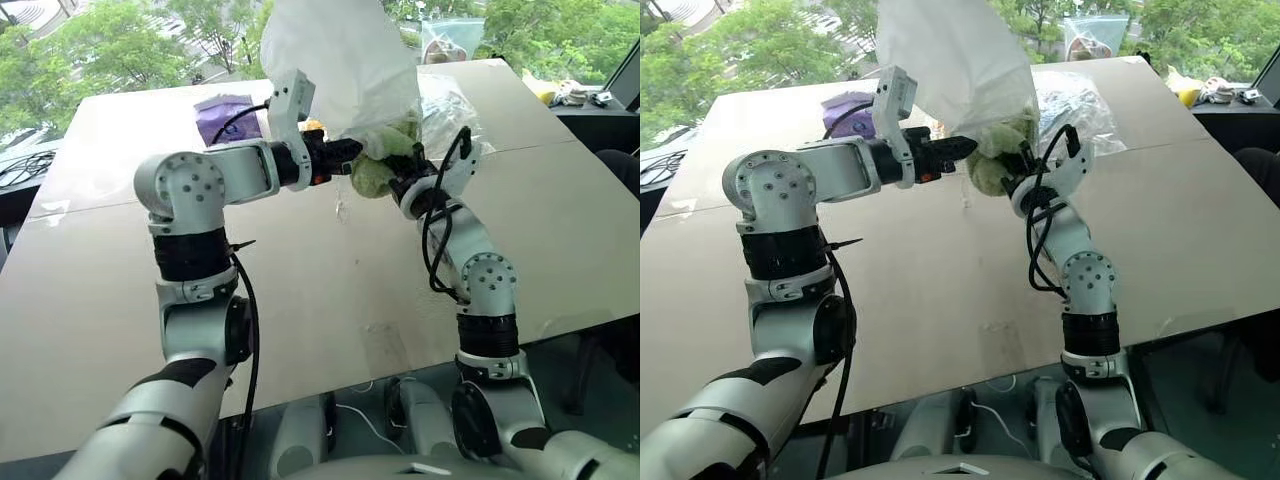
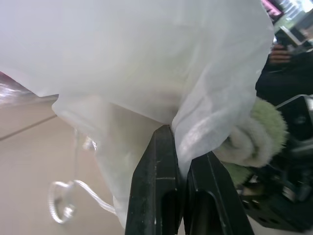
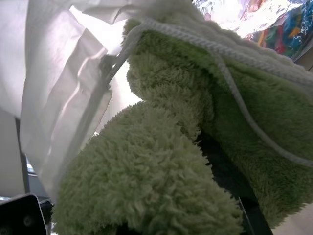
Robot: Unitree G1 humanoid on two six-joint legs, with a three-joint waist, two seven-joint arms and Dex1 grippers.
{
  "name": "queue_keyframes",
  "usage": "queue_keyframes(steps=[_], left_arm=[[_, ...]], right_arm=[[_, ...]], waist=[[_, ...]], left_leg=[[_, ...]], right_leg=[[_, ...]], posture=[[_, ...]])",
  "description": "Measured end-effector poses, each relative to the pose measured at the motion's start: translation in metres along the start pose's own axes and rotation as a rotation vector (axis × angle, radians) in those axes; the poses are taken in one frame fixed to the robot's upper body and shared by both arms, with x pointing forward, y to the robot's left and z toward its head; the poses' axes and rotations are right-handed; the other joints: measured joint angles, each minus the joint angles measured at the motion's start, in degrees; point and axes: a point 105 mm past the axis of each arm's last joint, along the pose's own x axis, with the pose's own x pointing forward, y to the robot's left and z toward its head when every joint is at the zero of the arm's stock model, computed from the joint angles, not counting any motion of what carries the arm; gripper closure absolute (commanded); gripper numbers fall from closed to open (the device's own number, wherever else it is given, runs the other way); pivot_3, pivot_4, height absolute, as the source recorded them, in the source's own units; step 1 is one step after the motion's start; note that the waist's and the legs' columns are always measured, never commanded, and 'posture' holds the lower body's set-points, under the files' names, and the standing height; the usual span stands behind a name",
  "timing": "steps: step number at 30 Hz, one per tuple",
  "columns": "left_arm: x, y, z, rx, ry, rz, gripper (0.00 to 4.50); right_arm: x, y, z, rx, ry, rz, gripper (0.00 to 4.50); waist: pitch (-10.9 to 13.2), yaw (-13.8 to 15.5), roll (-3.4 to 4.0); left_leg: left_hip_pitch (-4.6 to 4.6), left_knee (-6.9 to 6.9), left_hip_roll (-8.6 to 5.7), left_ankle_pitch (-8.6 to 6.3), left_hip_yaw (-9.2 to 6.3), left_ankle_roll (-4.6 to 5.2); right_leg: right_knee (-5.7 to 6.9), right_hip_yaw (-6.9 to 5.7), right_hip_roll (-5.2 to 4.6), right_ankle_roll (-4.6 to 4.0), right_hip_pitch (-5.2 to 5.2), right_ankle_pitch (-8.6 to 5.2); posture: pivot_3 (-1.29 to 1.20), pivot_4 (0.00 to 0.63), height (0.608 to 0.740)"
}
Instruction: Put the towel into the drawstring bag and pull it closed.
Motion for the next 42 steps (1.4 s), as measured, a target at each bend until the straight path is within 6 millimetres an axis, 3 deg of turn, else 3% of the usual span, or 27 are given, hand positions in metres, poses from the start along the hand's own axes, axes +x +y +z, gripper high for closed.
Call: queue_keyframes(steps=[5, 8, 14, 19, 22, 27, 35, 38, 42], left_arm=[[0.0, 0.013, 0.003, 0.274, 0.002, 0.085, 4.39], [-0.001, 0.01, 0.01, 0.381, -0.031, 0.071, 4.39], [-0.014, 0.012, 0.023, 0.484, -0.074, 0.081, 4.39], [-0.027, 0.016, 0.006, 0.553, 0.004, 0.039, 4.39], [-0.033, 0.025, -0.002, 0.576, 0.049, 0.041, 4.39], [-0.047, 0.03, -0.004, 0.618, 0.105, 0.002, 4.39], [-0.078, 0.03, -0.017, 0.576, 0.272, -0.115, 4.39], [-0.079, 0.028, -0.019, 0.554, 0.289, -0.134, 4.39], [-0.064, 0.015, -0.023, 0.5, 0.261, -0.189, 4.39]], right_arm=[[-0.014, -0.007, -0.006, -0.449, 0.117, 0.046, 4.5], [-0.018, -0.01, -0.022, -0.56, 0.203, 0.101, 4.5], [-0.026, -0.003, -0.034, -0.778, 0.291, 0.249, 4.5], [-0.033, 0.02, -0.041, -0.846, 0.314, 0.42, 4.5], [-0.045, 0.043, -0.035, -0.809, 0.296, 0.553, 4.5], [-0.053, 0.051, -0.017, -0.674, 0.285, 0.597, 4.5], [-0.057, 0.069, 0.005, 0.014, 0.199, 0.655, 4.5], [-0.055, 0.076, 0.0, 0.065, 0.208, 0.663, 4.5], [-0.048, 0.069, -0.03, 0.045, 0.295, 0.603, 4.5]], waist=[[0.0, 0.04, 0.0], [0.0, -0.01, 0.0], [0.0, -0.05, 0.0], [0.01, 0.07, -0.01], [0.01, 0.26, -0.02], [0.01, 0.25, -0.02], [0.05, -0.18, 0.03], [0.05, 0.05, 0.03], [0.02, 0.17, 0.01]], left_leg=[[-0.02, -0.1, -0.01, -0.01, 0.1, 0.0], [-0.02, -0.16, 0.0, 0.0, 0.15, 0.0], [0.01, -0.17, 0.01, 0.0, 0.16, 0.0], [0.0, -0.21, 0.02, 0.0, 0.19, 0.0], [-0.01, -0.2, 0.01, 0.0, 0.19, 0.0], [0.01, -0.2, 0.0, 0.0, 0.24, 0.0], [0.05, -0.26, 0.1, 0.0, 0.23, -0.01], [0.03, -0.25, 0.07, 0.0, 0.21, 0.0], [0.02, -0.21, 0.02, 0.0, 0.25, 0.0]], right_leg=[[-0.07, 0.07, -0.08, -0.22, -0.06, -0.14], [-0.06, 0.15, -0.03, -0.21, -0.14, -0.14], [-0.05, 0.14, 0.01, -0.2, -0.15, -0.14], [-0.05, 0.14, 0.01, -0.19, -0.19, -0.14], [-0.06, 0.13, -0.01, -0.18, -0.18, -0.14], [-0.07, 0.15, -0.03, -0.2, -0.18, -0.14], [0.0, 0.17, 0.05, -0.19, -0.22, -0.14], [0.0, 0.15, 0.01, -0.2, -0.21, -0.14], [-0.03, 0.2, -0.03, -0.19, -0.17, -0.14]], posture=[[0.0, 0.15, 0.74], [0.0, 0.15, 0.74], [0.0, 0.15, 0.74], [0.0, 0.15, 0.74], [0.0, 0.15, 0.74], [0.0, 0.15, 0.74], [0.0, 0.15, 0.74], [0.0, 0.15, 0.74], [0.0, 0.15, 0.74]])
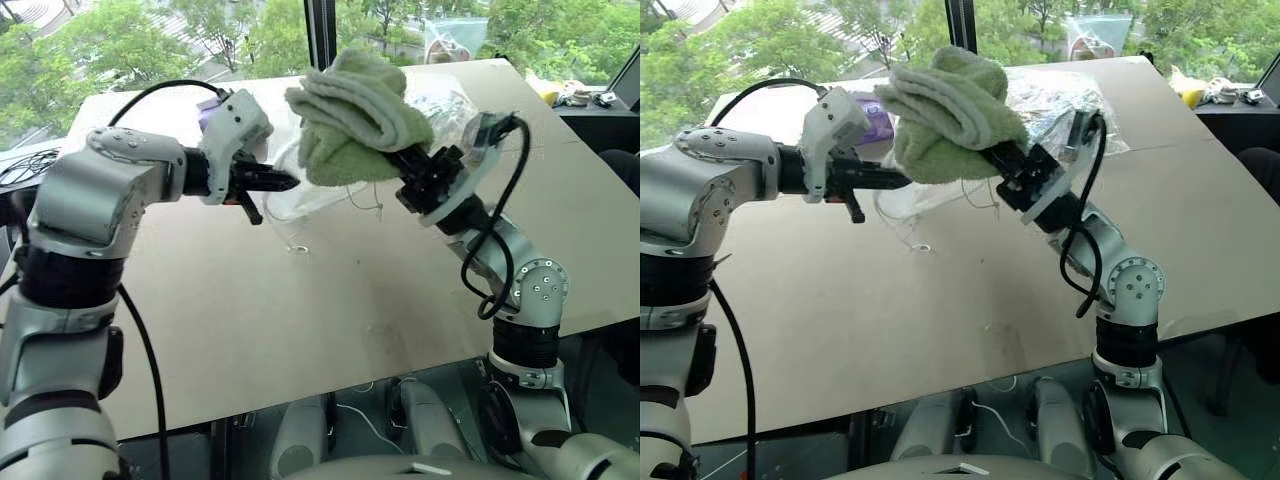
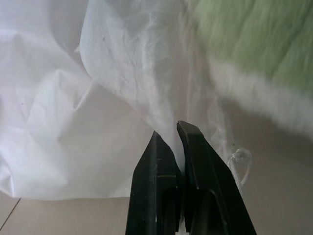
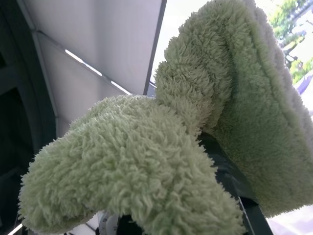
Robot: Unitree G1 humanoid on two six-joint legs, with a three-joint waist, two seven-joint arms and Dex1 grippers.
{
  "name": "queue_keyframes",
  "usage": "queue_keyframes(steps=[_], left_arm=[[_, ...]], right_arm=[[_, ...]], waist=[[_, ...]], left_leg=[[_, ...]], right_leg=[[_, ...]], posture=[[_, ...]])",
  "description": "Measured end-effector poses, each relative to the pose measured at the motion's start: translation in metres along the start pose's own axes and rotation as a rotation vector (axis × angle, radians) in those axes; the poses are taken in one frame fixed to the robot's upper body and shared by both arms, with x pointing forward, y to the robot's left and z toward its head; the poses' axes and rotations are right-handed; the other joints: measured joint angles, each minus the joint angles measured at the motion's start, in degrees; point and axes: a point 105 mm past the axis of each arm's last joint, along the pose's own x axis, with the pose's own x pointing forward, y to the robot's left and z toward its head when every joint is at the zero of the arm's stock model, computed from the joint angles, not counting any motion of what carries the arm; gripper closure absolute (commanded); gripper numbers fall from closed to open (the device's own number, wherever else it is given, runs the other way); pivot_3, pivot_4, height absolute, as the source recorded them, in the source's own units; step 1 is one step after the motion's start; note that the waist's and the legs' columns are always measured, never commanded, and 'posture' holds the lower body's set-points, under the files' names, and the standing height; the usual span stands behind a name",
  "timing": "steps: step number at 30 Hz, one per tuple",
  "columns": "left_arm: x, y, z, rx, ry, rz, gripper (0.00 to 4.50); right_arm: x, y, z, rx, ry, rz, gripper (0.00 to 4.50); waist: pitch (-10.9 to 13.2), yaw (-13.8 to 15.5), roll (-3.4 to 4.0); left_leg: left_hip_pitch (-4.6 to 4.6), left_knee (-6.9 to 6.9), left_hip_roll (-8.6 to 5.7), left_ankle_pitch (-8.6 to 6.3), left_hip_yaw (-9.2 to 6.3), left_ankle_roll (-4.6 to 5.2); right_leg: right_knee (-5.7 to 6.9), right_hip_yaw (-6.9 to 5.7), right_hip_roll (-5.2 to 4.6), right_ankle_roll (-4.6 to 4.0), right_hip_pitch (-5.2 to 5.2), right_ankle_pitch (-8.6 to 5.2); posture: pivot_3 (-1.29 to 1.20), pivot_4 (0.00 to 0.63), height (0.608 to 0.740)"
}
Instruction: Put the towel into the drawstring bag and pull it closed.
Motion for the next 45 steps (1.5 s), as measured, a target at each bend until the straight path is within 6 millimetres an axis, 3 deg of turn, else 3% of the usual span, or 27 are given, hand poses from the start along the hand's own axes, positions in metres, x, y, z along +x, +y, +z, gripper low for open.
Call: queue_keyframes(steps=[4, 6, 10, 13, 20, 25, 31, 34, 37, 38, 42, 45], left_arm=[[0.021, -0.008, 0.008, -0.155, -0.104, -0.026, 4.39], [0.031, -0.008, 0.01, -0.266, -0.163, -0.02, 4.39], [0.052, -0.026, -0.013, -0.417, -0.151, -0.086, 4.39], [0.055, -0.029, -0.023, -0.469, -0.132, -0.095, 4.39], [0.045, -0.022, -0.024, -0.44, -0.13, -0.08, 4.39], [0.047, -0.026, -0.024, -0.443, -0.132, -0.104, 4.39], [0.059, -0.039, -0.024, -0.462, -0.129, -0.171, 4.39], [0.064, -0.044, -0.021, -0.472, -0.139, -0.201, 4.39], [0.066, -0.046, -0.021, -0.484, -0.138, -0.215, 4.39], [0.066, -0.048, -0.021, -0.49, -0.137, -0.225, 4.5], [0.066, -0.047, -0.024, -0.513, -0.126, -0.233, 4.5], [0.063, -0.044, -0.026, -0.542, -0.133, -0.238, 4.5]], right_arm=[[-0.028, -0.054, -0.03, -0.135, 0.142, -0.235, 4.5], [-0.037, -0.07, -0.038, -0.168, 0.178, -0.285, 4.5], [-0.044, -0.103, -0.042, -0.183, 0.179, -0.384, 4.5], [-0.047, -0.121, -0.049, -0.167, 0.186, -0.425, 4.5], [-0.024, -0.123, -0.03, 0.007, 0.03, -0.371, 4.5], [-0.024, -0.129, -0.017, 0.15, -0.117, -0.395, 4.5], [-0.04, -0.136, 0.01, 0.3, -0.278, -0.464, 4.5], [-0.039, -0.138, 0.009, 0.336, -0.272, -0.501, 4.5], [-0.032, -0.137, -0.005, 0.341, -0.195, -0.539, 4.5], [-0.028, -0.136, -0.012, 0.333, -0.152, -0.541, 3.51], [-0.019, -0.134, -0.034, 0.246, -0.021, -0.58, 1.82], [-0.025, -0.133, -0.031, -0.05, 0.103, -0.621, 1.82]], waist=[[-0.04, 0.27, -0.03], [-0.03, -0.1, -0.07], [-0.03, -0.77, -0.07], [-0.02, -0.84, -0.07], [-0.03, -0.88, -0.06], [-0.02, -0.38, -0.05], [-0.02, -0.17, -0.05], [-0.02, -0.55, -0.05], [-0.02, -1.06, -0.05], [-0.02, -1.3, -0.05], [-0.03, -1.56, -0.05], [-0.02, -1.34, -0.04]], left_leg=[[-0.08, 0.05, -0.09, 0.0, -0.04, 0.02], [-0.04, 0.1, -0.08, 0.0, -0.01, 0.03], [0.1, 0.1, 0.0, 0.0, 0.0, 0.02], [0.06, 0.09, 0.02, 0.01, -0.24, 0.0], [0.04, 0.1, 0.13, 0.01, -0.23, -0.01], [-0.02, 0.09, 0.07, 0.01, -0.16, -0.01], [0.0, 0.09, -0.02, 0.01, -0.13, 0.0], [0.04, 0.09, 0.04, 0.01, -0.15, 0.0], [0.03, 0.09, 0.1, 0.01, -0.22, 0.0], [0.03, 0.09, 0.11, 0.01, -0.25, 0.0], [0.02, 0.09, 0.1, 0.01, -0.22, 0.0], [0.0, 0.1, 0.02, 0.01, -0.17, 0.0]], right_leg=[[-0.07, -0.02, -0.07, 0.03, 0.05, 0.01], [-0.06, 0.02, -0.02, 0.25, 0.07, 0.14], [0.12, 0.09, 0.13, 0.24, 0.05, 0.15], [0.16, 0.1, 0.31, 0.2, 0.04, 0.16], [0.09, 0.27, 0.51, 0.15, 0.06, 0.19], [0.02, 0.31, 0.37, 0.17, 0.05, 0.19], [0.03, 0.31, 0.24, 0.16, 0.07, 0.18], [0.07, 0.32, 0.34, 0.16, 0.06, 0.18], [0.1, 0.38, 0.44, 0.16, 0.06, 0.18], [0.1, 0.43, 0.45, 0.16, 0.06, 0.18], [0.1, 0.44, 0.45, 0.16, 0.05, 0.18], [0.05, 0.35, 0.37, 0.17, 0.05, 0.18]], posture=[[0.0, 0.15, 0.74], [0.0, 0.15, 0.74], [0.0, 0.15, 0.74], [0.0, 0.15, 0.74], [0.0, 0.15, 0.74], [0.0, 0.15, 0.74], [0.0, 0.15, 0.74], [0.0, 0.15, 0.74], [0.0, 0.15, 0.74], [0.0, 0.15, 0.74], [0.0, 0.15, 0.74], [0.0, 0.15, 0.74]])
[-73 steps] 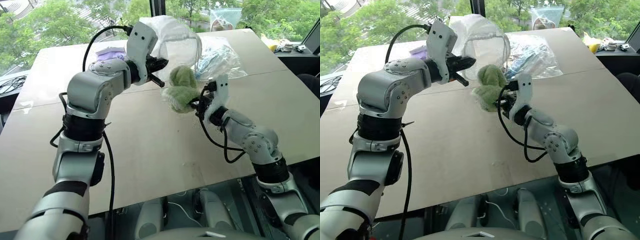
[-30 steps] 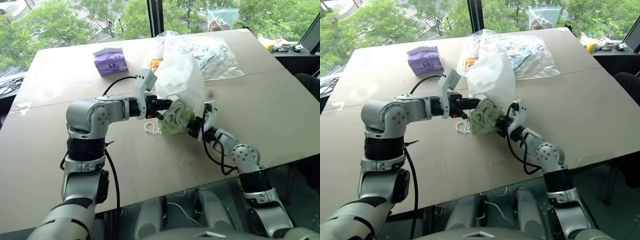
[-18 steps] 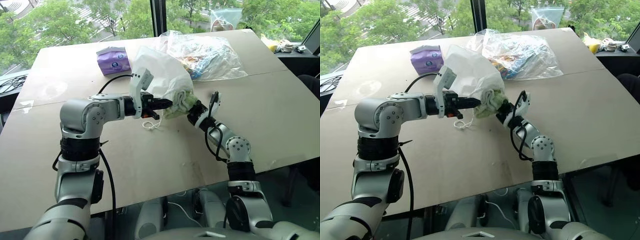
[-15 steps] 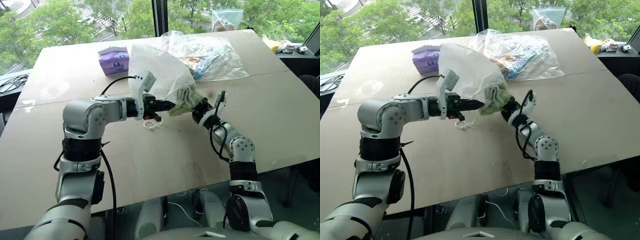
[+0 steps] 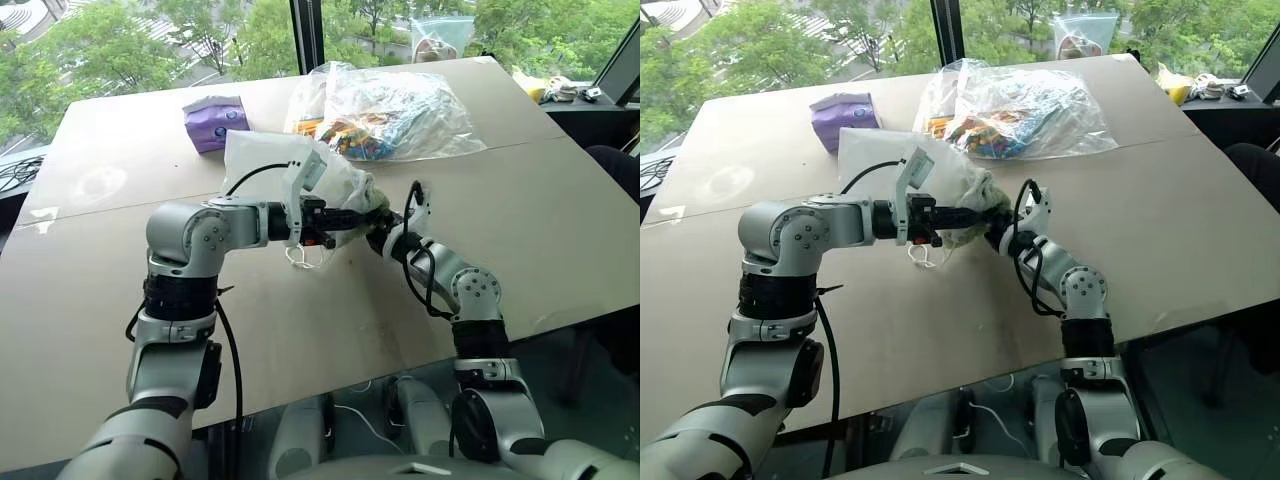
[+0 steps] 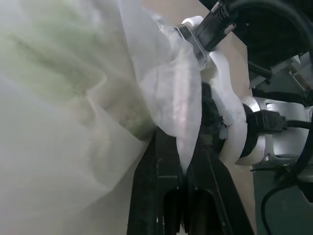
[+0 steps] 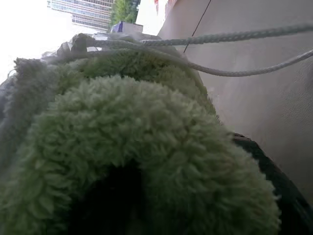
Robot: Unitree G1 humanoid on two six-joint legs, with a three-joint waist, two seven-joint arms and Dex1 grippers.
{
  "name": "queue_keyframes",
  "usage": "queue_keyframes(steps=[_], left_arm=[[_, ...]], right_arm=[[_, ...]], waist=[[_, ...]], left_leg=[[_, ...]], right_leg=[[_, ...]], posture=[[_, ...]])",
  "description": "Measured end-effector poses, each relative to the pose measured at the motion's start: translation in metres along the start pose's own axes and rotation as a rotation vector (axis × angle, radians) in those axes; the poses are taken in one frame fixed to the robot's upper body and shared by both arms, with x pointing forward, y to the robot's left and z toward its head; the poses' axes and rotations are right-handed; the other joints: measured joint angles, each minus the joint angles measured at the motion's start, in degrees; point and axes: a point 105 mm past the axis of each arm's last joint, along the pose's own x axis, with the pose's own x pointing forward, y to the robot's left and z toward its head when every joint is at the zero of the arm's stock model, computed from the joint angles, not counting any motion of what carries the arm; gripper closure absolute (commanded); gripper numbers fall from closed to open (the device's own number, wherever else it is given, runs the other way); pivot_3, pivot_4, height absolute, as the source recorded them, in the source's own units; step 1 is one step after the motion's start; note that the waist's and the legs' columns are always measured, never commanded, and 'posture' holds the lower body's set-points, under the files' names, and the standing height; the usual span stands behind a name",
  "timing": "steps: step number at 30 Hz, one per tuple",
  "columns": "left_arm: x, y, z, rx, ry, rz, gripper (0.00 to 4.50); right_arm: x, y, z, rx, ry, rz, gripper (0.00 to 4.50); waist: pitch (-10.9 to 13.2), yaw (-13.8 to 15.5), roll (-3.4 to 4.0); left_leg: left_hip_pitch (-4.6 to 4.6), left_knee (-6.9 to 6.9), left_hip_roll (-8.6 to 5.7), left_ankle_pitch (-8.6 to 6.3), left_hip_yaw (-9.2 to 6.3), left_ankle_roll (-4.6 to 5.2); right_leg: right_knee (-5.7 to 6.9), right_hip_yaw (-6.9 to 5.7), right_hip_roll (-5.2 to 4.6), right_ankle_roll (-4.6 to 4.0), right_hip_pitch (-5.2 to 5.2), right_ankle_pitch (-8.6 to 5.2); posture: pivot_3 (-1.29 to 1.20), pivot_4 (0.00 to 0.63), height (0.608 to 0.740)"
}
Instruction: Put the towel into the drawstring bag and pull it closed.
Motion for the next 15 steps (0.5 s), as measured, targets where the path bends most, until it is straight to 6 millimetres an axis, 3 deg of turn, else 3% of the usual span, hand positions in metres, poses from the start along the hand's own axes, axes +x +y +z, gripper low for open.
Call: queue_keyframes(steps=[9, 12, 15], left_arm=[[-0.023, 0.012, -0.004, -0.059, 0.034, 0.005, 4.5], [-0.038, 0.017, -0.012, -0.041, 0.1, 0.023, 4.5], [-0.04, 0.017, -0.021, -0.04, 0.137, -0.003, 4.5]], right_arm=[[-0.043, 0.0, 0.001, -0.798, 0.155, 0.126, 1.82], [-0.055, 0.014, 0.001, -0.981, 0.186, 0.215, 1.82], [-0.06, 0.017, -0.001, -1.091, 0.208, 0.261, 1.82]], waist=[[0.0, -0.18, -0.01], [0.0, -0.2, -0.02], [0.0, 0.1, -0.02]], left_leg=[[0.0, -0.02, -0.04, -0.01, 0.07, 0.01], [0.08, -0.03, -0.02, -0.01, 0.02, 0.0], [0.05, -0.02, 0.02, -0.01, -0.02, -0.01]], right_leg=[[-0.03, 0.02, 0.02, -0.01, -0.05, -0.04], [0.04, -0.01, 0.12, -0.22, -0.05, -0.16], [0.04, -0.04, 0.14, -0.23, -0.05, -0.16]], posture=[[0.0, 0.15, 0.74], [0.0, 0.15, 0.74], [0.0, 0.15, 0.74]])
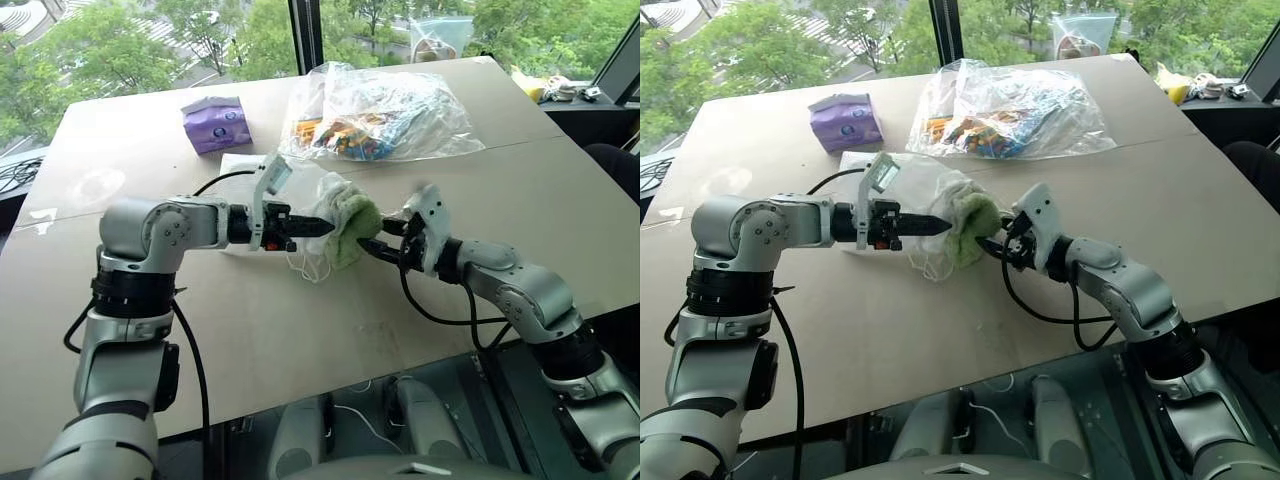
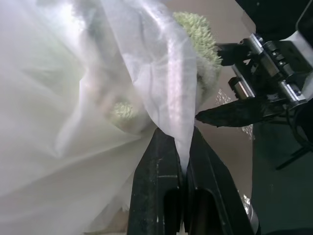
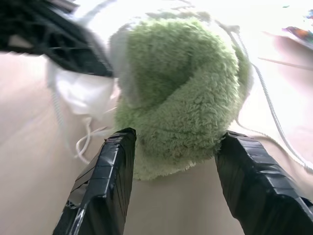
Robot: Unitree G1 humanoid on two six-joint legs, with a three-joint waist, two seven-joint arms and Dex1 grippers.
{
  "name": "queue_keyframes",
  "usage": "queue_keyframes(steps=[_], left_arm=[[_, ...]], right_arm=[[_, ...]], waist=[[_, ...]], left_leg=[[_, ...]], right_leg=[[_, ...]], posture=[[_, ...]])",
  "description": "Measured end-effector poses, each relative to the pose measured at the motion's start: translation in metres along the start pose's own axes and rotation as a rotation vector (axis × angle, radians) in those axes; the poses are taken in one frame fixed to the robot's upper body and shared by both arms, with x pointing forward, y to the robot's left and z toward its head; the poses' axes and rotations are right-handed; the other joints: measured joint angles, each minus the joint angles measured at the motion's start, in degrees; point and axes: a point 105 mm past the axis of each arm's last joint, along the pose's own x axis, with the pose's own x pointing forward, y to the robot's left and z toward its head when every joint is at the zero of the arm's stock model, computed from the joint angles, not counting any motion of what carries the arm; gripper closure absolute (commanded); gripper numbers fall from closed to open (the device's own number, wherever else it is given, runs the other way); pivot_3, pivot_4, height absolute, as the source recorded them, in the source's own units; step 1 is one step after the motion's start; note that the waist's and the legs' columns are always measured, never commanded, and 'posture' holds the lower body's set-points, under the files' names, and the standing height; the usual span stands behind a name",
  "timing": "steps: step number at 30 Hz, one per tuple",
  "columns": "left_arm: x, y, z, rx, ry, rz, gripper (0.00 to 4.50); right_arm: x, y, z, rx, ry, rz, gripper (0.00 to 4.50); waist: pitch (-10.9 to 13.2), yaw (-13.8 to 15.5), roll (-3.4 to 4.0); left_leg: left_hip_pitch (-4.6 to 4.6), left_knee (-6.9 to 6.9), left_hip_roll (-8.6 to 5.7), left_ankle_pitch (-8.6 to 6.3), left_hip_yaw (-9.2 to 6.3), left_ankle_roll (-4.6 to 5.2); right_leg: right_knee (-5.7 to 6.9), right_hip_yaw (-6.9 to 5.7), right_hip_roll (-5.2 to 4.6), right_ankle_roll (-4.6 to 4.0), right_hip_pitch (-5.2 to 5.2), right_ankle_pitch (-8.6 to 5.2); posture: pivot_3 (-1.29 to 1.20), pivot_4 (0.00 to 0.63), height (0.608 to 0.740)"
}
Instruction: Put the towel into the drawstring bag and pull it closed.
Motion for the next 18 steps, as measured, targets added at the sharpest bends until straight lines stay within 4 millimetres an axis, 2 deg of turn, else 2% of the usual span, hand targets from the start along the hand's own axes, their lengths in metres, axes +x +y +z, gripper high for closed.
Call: queue_keyframes(steps=[4, 8, 10, 11, 13, 14, 16, 18], left_arm=[[-0.006, 0.006, -0.003, 0.016, 0.018, 0.009, 4.5], [-0.002, 0.011, -0.006, 0.015, 0.029, 0.011, 4.5], [0.0, 0.012, -0.004, 0.025, 0.032, 0.008, 4.5], [0.001, 0.011, -0.003, 0.042, 0.033, 0.001, 4.5], [0.003, 0.009, -0.002, 0.064, 0.037, -0.014, 4.5], [0.003, 0.009, -0.002, 0.073, 0.038, -0.017, 4.5], [0.004, 0.008, -0.003, 0.09, 0.044, -0.028, 4.5], [0.005, 0.007, -0.004, 0.099, 0.053, -0.045, 4.5]], right_arm=[[-0.007, -0.009, 0.002, -0.194, 0.022, -0.013, 1.82], [0.006, -0.011, 0.004, -0.436, 0.041, -0.004, 1.82], [0.012, -0.011, 0.006, -0.504, 0.03, -0.002, 1.82], [0.017, -0.01, 0.005, -0.545, 0.034, 0.007, 2.35], [0.024, -0.006, -0.003, -0.593, 0.057, 0.029, 2.83], [0.028, -0.004, -0.009, -0.611, 0.076, 0.04, 3.53], [0.035, -0.002, -0.021, -0.638, 0.106, 0.052, 4.43], [0.041, -0.001, -0.023, -0.648, 0.098, 0.05, 4.43]], waist=[[0.0, 0.36, 0.0], [0.01, 0.49, -0.02], [0.01, 0.79, -0.02], [0.0, 0.94, -0.03], [0.0, 1.1, -0.03], [0.0, 1.13, -0.03], [0.0, 1.12, -0.03], [0.0, 1.08, -0.03]], left_leg=[[-0.02, 0.01, -0.04, 0.0, 0.09, 0.0], [-0.05, 0.01, -0.07, 0.0, 0.14, 0.0], [-0.05, 0.01, -0.07, 0.0, 0.15, 0.0], [-0.04, 0.01, -0.07, 0.0, 0.14, 0.0], [-0.05, 0.01, -0.06, 0.0, 0.16, -0.01], [-0.06, 0.01, -0.07, 0.01, 0.17, -0.01], [-0.05, 0.03, -0.06, 0.01, 0.22, -0.01], [-0.03, 0.1, -0.06, 0.01, 0.24, -0.01]], right_leg=[[-0.07, 0.05, -0.13, 0.0, 0.0, -0.01], [-0.1, 0.1, -0.16, 0.0, -0.01, -0.01], [-0.1, 0.09, -0.14, 0.01, -0.02, -0.01], [-0.09, 0.09, -0.11, 0.01, -0.01, -0.01], [-0.09, 0.09, -0.11, 0.0, -0.01, -0.01], [-0.09, 0.1, -0.11, 0.0, -0.02, -0.01], [-0.08, 0.14, -0.12, 0.01, -0.01, -0.01], [-0.04, 0.16, -0.11, 0.01, -0.01, 0.0]], posture=[[0.0, 0.15, 0.74], [0.0, 0.15, 0.74], [0.0, 0.15, 0.74], [0.0, 0.15, 0.74], [0.0, 0.15, 0.74], [0.0, 0.15, 0.74], [0.0, 0.15, 0.74], [0.0, 0.15, 0.74]])
